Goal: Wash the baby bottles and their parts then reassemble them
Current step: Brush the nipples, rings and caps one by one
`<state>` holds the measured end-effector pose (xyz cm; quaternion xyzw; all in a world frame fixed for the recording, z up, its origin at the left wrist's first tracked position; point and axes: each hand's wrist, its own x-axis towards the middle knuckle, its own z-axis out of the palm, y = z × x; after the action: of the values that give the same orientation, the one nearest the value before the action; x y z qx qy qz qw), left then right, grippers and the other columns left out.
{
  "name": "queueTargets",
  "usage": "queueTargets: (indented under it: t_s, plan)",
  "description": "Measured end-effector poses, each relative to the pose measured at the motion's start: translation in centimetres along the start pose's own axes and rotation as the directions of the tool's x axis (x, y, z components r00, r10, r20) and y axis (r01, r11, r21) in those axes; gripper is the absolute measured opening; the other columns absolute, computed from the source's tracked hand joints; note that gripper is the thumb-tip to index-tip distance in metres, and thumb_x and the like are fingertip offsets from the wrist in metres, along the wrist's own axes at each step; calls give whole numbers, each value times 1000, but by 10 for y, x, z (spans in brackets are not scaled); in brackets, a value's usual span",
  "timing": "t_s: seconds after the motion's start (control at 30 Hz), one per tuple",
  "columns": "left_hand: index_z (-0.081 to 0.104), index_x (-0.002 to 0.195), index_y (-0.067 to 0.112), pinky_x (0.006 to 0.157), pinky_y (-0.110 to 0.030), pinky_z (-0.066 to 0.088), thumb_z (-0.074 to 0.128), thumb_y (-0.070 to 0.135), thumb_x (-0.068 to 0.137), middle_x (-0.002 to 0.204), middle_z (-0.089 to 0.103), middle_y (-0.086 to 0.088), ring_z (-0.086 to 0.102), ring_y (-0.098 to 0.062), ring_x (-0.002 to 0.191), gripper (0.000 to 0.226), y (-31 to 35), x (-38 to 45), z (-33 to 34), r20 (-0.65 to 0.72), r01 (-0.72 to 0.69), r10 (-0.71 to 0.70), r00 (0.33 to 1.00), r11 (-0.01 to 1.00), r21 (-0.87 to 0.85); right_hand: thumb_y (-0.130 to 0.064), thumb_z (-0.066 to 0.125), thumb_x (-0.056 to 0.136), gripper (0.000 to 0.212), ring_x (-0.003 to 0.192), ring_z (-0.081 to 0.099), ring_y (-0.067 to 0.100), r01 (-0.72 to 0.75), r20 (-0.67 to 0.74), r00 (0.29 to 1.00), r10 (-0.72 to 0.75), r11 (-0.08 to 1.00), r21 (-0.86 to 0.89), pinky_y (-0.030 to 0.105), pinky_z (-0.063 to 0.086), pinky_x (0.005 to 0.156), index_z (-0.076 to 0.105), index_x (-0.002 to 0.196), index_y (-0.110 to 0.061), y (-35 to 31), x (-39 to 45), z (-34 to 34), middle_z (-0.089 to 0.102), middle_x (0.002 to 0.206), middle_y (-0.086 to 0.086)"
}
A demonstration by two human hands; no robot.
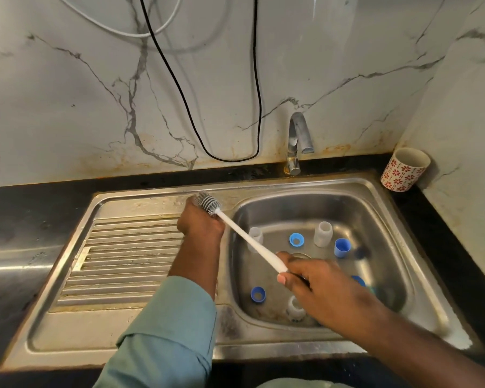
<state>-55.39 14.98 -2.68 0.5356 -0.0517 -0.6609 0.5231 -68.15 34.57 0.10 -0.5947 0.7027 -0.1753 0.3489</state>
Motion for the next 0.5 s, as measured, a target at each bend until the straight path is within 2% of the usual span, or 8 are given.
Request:
queueTargets:
  t_s: [0.07, 0.13, 0.2, 0.27, 0.3, 0.37, 0.43, 0.5]
  plan:
    - [56, 81, 11, 51, -25, 46, 62, 22, 95, 73, 54, -5, 52, -16, 61, 20, -7, 0, 1, -31, 14, -12, 999, 998, 62, -41, 42, 101, 20, 53, 48, 6, -11, -24, 1000, 11, 1000, -16, 24, 45, 53, 58, 108, -31, -2, 6, -3, 53, 68, -5]
    - [60, 83, 11, 50, -23, 47, 69, 20, 90, 71, 57, -5, 53, -16, 60, 15, -14, -3, 1, -22, 38, -36, 999, 997, 66, -41, 41, 101, 22, 54, 49, 6, -25, -42, 999, 23, 999, -30, 27, 47, 56, 58, 111, -31, -2, 12, -5, 54, 68, -5]
    - [55, 90, 13, 59, -29, 50, 60, 24, 96, 86, 57, -6, 54, -17, 68, 13, -5, 2, 0, 18, 75, -75, 997, 997, -13, -41, 41, 102, 29, 57, 51, 6, 3, -21, 1000, -5, 997, -74, 26, 47, 55, 53, 127, -36, -1, 9, -2, 56, 72, -6]
    - [51, 92, 11, 77, -35, 51, 47, 22, 101, 96, 56, -8, 55, -19, 79, 15, 2, 3, 7, -17, 130, -133, 991, 986, -107, -41, 40, 102, 34, 61, 53, 7, 19, 26, 1000, -17, 997, -81, 27, 49, 57, 47, 135, -38, -3, -1, 2, 56, 76, -7]
    - [52, 86, 11, 74, -34, 52, 48, 21, 101, 87, 56, -7, 55, -18, 75, 18, -1, -1, 7, 26, 162, -160, 987, 978, -133, -41, 40, 102, 34, 61, 53, 7, 20, 18, 1000, -19, 997, -78, 27, 49, 58, 48, 134, -37, -3, 0, 2, 55, 74, -7]
    - [57, 77, 12, 54, -25, 48, 62, 21, 94, 68, 50, -4, 49, -15, 61, 20, -10, -2, 1, 25, 109, -111, 993, 992, 67, -40, 39, 102, 31, 56, 50, 8, -7, -48, 999, 3, 997, -73, 29, 47, 55, 52, 129, -34, -1, 12, -1, 52, 68, -7]
    - [58, 78, 12, 51, -22, 49, 60, 21, 95, 70, 52, -5, 53, -15, 63, 19, -7, -2, -1, 6, 145, -146, 989, 985, 93, -40, 39, 102, 33, 55, 49, 7, 8, -58, 998, -13, 997, -82, 26, 43, 54, 50, 133, -36, 0, 15, -2, 51, 66, -7]
    - [62, 103, 10, 80, -33, 58, 49, 23, 100, 100, 62, -12, 64, -21, 93, 19, 3, -1, 0, 50, 131, -132, 990, 991, 28, -40, 40, 102, 36, 57, 51, 7, 41, -22, 999, -43, 995, -89, 24, 43, 54, 45, 137, -38, 1, 3, 2, 53, 70, -7]
